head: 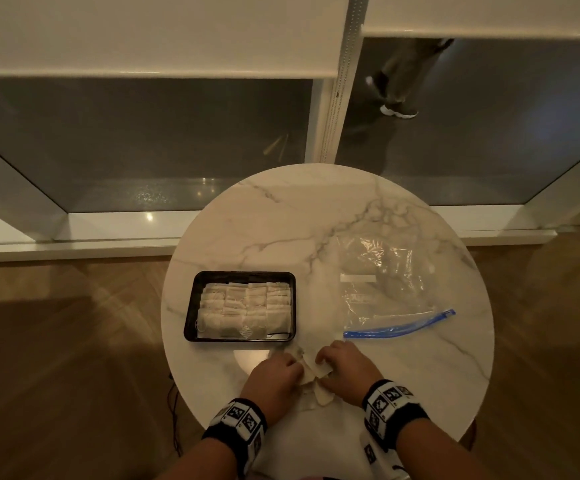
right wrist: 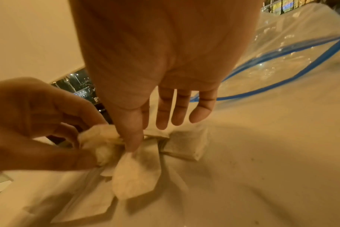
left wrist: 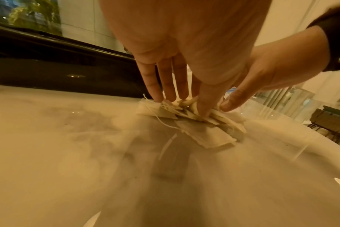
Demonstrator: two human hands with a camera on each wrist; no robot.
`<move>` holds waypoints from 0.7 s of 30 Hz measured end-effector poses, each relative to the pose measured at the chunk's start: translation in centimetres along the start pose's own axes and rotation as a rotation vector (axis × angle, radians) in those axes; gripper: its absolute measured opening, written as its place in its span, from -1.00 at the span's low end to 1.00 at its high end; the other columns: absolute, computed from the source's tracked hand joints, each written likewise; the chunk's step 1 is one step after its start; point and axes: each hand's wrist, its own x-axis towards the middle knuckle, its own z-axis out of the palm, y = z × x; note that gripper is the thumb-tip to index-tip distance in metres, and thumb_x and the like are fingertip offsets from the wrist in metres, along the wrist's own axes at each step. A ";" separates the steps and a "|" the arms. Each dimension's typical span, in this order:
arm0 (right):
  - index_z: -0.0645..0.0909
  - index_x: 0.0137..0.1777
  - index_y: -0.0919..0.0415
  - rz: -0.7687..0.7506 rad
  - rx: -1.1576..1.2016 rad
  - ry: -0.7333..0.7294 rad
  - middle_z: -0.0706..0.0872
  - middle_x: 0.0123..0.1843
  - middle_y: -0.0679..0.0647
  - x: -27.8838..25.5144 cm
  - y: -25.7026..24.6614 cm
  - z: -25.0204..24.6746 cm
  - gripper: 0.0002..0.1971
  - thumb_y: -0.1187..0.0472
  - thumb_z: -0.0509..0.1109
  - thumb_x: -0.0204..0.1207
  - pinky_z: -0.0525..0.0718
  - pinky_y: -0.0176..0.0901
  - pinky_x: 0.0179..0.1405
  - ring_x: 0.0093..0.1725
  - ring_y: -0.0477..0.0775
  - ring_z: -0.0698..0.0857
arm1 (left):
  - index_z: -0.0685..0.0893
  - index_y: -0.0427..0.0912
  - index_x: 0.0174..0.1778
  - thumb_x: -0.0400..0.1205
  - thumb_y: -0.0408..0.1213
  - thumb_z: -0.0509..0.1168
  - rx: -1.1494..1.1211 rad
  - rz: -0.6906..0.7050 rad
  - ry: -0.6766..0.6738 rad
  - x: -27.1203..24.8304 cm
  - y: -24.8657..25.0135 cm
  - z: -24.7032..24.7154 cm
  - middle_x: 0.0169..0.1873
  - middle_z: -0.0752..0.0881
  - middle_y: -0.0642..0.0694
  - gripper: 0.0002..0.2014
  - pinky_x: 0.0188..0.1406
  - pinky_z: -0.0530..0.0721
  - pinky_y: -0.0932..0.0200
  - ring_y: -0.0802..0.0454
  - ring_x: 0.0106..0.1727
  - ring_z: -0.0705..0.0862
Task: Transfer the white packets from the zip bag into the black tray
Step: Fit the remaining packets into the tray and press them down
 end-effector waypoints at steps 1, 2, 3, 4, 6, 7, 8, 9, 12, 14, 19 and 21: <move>0.60 0.23 -0.14 -0.010 0.008 0.014 0.59 0.17 -0.10 0.0 0.2 0.3 -0.67 -0.05 0.45 0.46 0.56 -0.18 0.19 0.24 -0.02 0.49 | 0.65 -0.15 -0.05 0.59 -0.09 0.25 -0.019 -0.018 0.020 -0.1 0.1 0.0 0.04 0.68 -0.14 -0.79 -0.08 0.61 -0.04 -0.21 0.09 0.64; 0.63 0.21 -0.12 -0.024 0.016 0.034 0.61 0.16 -0.09 0.0 0.4 0.5 -0.71 -0.05 0.42 0.50 0.55 -0.19 0.18 0.23 -0.02 0.50 | 0.66 -0.15 -0.05 0.60 -0.11 0.23 -0.050 -0.042 0.043 -0.2 0.2 0.0 0.03 0.68 -0.14 -0.80 -0.08 0.61 -0.04 -0.20 0.07 0.65; 0.65 0.18 -0.11 -0.035 0.027 0.051 0.63 0.13 -0.09 0.0 0.5 0.7 -0.76 -0.05 0.40 0.53 0.55 -0.20 0.17 0.21 -0.01 0.52 | 0.67 -0.14 -0.05 0.60 -0.13 0.23 -0.094 -0.069 0.065 -0.3 0.2 -0.1 0.01 0.69 -0.12 -0.81 -0.08 0.61 -0.03 -0.17 0.06 0.66; 0.68 0.14 -0.09 -0.045 0.046 0.072 0.65 0.09 -0.09 0.0 0.6 0.7 -0.80 -0.04 0.39 0.55 0.55 -0.23 0.15 0.18 -0.01 0.55 | 0.68 -0.13 -0.04 0.62 -0.14 0.24 -0.146 -0.096 0.096 -0.4 0.2 -0.1 -0.02 0.69 -0.10 -0.83 -0.08 0.61 -0.01 -0.12 0.04 0.65; 0.72 0.04 -0.05 -0.046 0.127 0.128 0.69 -0.01 -0.10 0.1 0.9 0.5 -0.86 -0.01 0.39 0.58 0.54 -0.30 0.07 0.09 -0.04 0.60 | 0.69 -0.09 -0.06 0.64 -0.16 0.27 -0.261 -0.165 0.172 -0.5 0.4 -0.5 -0.10 0.70 -0.02 -0.87 -0.10 0.57 0.10 0.00 -0.04 0.64; 0.73 -0.01 -0.02 -0.022 0.196 0.157 0.71 -0.06 -0.12 0.2 0.9 0.2 -0.89 0.02 0.40 0.57 0.53 -0.37 0.00 0.02 -0.09 0.61 | 0.70 -0.07 -0.07 0.65 -0.17 0.29 -0.327 -0.211 0.219 -0.6 0.4 -0.8 -0.15 0.71 0.03 -0.89 -0.12 0.58 0.15 0.06 -0.09 0.64; 0.73 -0.05 0.01 0.015 0.282 0.189 0.72 -0.11 -0.13 0.2 0.9 -0.2 -0.92 0.07 0.43 0.56 0.51 -0.46 -0.08 -0.05 -0.15 0.63 | 0.72 -0.06 -0.08 0.66 -0.17 0.31 -0.394 -0.257 0.269 -0.7 0.4 -1.1 -0.19 0.72 0.08 -0.90 -0.15 0.60 0.20 0.14 -0.15 0.65; 0.72 -0.08 0.03 0.060 0.381 0.220 0.73 -0.15 -0.14 0.3 1.0 -0.5 -0.96 0.12 0.46 0.55 0.51 -0.50 -0.13 -0.10 -0.19 0.65 | 0.74 -0.03 -0.08 0.67 -0.18 0.33 -0.459 -0.303 0.315 -0.8 0.4 -1.5 -0.22 0.74 0.12 -0.91 -0.16 0.64 0.24 0.19 -0.18 0.67; 0.71 -0.12 0.08 0.165 0.687 0.264 0.79 -0.18 -0.03 0.4 1.1 -1.8 -0.96 0.23 0.50 0.53 0.66 -0.37 -0.13 -0.14 -0.08 0.75 | 0.74 0.09 -0.05 0.68 -0.22 0.37 -0.637 -0.433 0.369 -1.6 -0.2 -2.1 -0.22 0.78 0.16 -0.91 -0.11 0.71 0.27 0.25 -0.16 0.73; 0.69 -0.10 0.18 0.213 0.895 0.261 0.81 -0.19 0.11 0.4 0.9 -2.9 -0.97 0.28 0.48 0.57 0.74 -0.19 -0.23 -0.20 0.04 0.76 | 0.70 0.15 -0.08 0.68 -0.22 0.38 -0.712 -0.504 0.339 -2.3 -1.2 -2.1 -0.25 0.79 0.10 -0.87 -0.08 0.74 0.13 0.15 -0.18 0.75; 0.67 -0.01 0.29 0.232 1.102 0.264 0.83 -0.16 0.21 0.6 -0.4 -5.1 -0.91 0.26 0.47 0.59 0.70 -0.15 -0.29 -0.22 -0.01 0.75 | 0.72 0.01 -0.09 0.65 -0.22 0.39 -0.663 -0.603 0.208 -3.3 -2.8 -1.9 -0.26 0.76 0.02 -0.97 -0.16 0.63 0.23 0.09 -0.21 0.69; 0.67 0.00 0.27 0.219 1.088 0.266 0.84 -0.14 0.20 0.9 -1.1 -5.4 -0.90 0.24 0.48 0.58 0.68 -0.15 -0.29 -0.22 -0.02 0.76 | 0.72 -0.04 -0.03 0.61 -0.21 0.41 -0.568 -0.617 0.236 -3.6 -3.2 -1.8 -0.22 0.74 0.03 -0.93 -0.18 0.57 0.28 0.09 -0.18 0.67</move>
